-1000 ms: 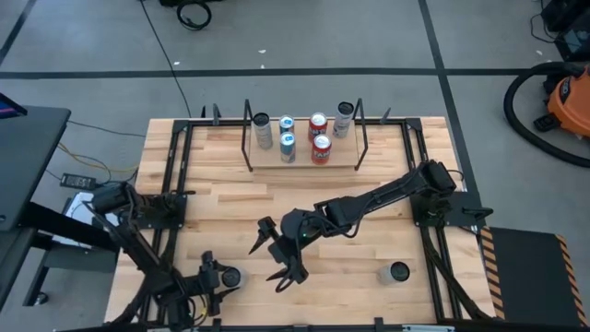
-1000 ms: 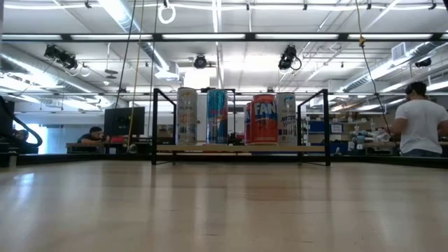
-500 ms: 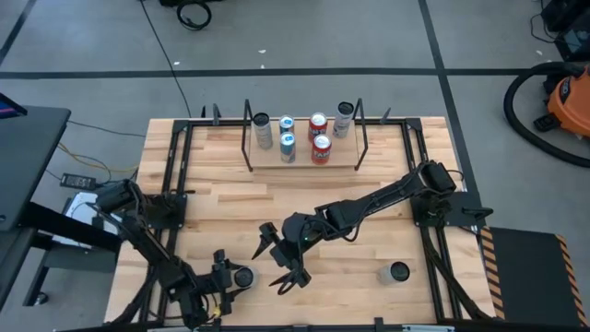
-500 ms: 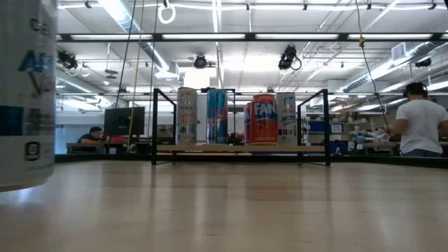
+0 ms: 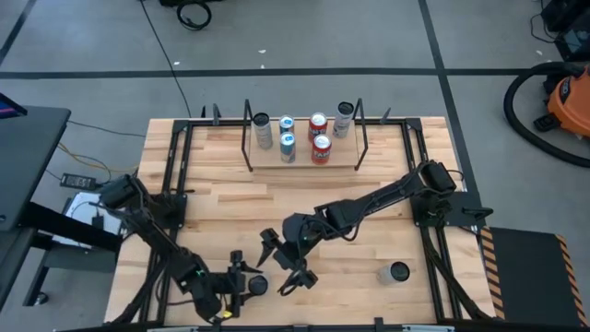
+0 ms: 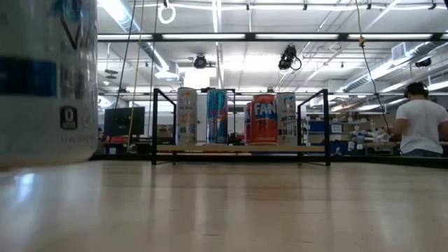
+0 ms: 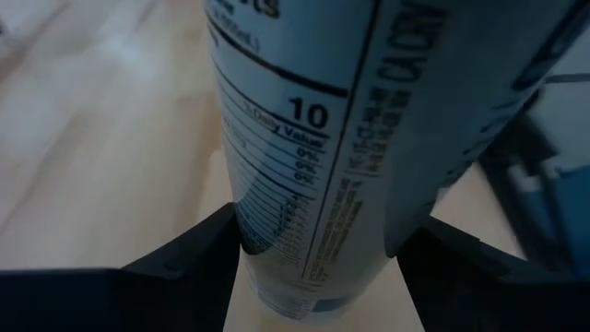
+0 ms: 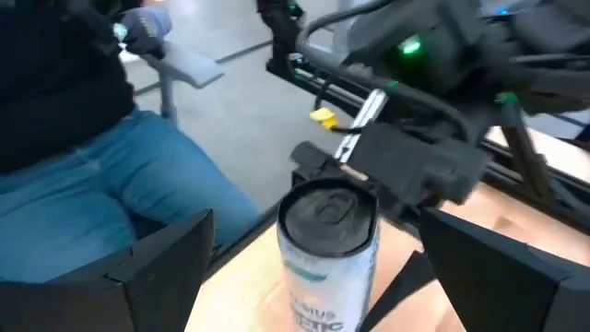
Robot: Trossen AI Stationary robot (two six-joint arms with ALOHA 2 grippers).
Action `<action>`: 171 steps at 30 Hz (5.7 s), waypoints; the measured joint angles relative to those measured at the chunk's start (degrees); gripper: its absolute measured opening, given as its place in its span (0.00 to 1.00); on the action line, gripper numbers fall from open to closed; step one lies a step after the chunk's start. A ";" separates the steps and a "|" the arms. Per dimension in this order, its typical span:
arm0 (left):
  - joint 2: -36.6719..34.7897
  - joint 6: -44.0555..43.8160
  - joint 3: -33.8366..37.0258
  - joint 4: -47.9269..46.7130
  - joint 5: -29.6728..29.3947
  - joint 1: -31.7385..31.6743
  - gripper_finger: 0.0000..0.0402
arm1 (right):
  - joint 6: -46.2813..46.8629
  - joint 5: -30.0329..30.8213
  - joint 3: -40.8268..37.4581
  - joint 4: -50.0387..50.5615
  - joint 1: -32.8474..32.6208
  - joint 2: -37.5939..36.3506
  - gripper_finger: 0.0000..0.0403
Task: Place canned beverage on shelf
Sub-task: Put the white blue soda can aligned with the other white blue soda can
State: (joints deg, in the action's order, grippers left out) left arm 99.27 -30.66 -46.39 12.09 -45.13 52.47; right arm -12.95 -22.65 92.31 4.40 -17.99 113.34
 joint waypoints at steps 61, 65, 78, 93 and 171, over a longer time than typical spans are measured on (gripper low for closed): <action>-5.32 27.42 -0.11 19.06 31.50 -16.76 0.65 | 6.35 5.05 0.11 0.87 -4.19 -1.95 0.92; -5.32 27.06 -0.11 19.61 33.26 -17.05 0.65 | 5.44 4.76 0.11 1.74 -4.25 -1.94 0.92; -5.32 26.87 -0.11 19.52 33.55 -17.01 0.65 | 5.84 4.81 0.11 2.08 -4.33 -1.92 0.71; -5.30 28.57 -0.20 19.60 34.46 -16.93 0.69 | 7.85 14.13 0.09 1.39 -7.90 -2.13 0.66; -20.00 31.78 -0.31 6.46 31.44 -17.53 0.71 | 10.68 52.25 4.22 18.47 -13.94 -6.16 0.67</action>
State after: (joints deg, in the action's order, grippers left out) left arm 79.27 1.13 -46.70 18.55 -13.69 34.94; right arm -2.27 29.60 96.53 22.86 -31.93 107.17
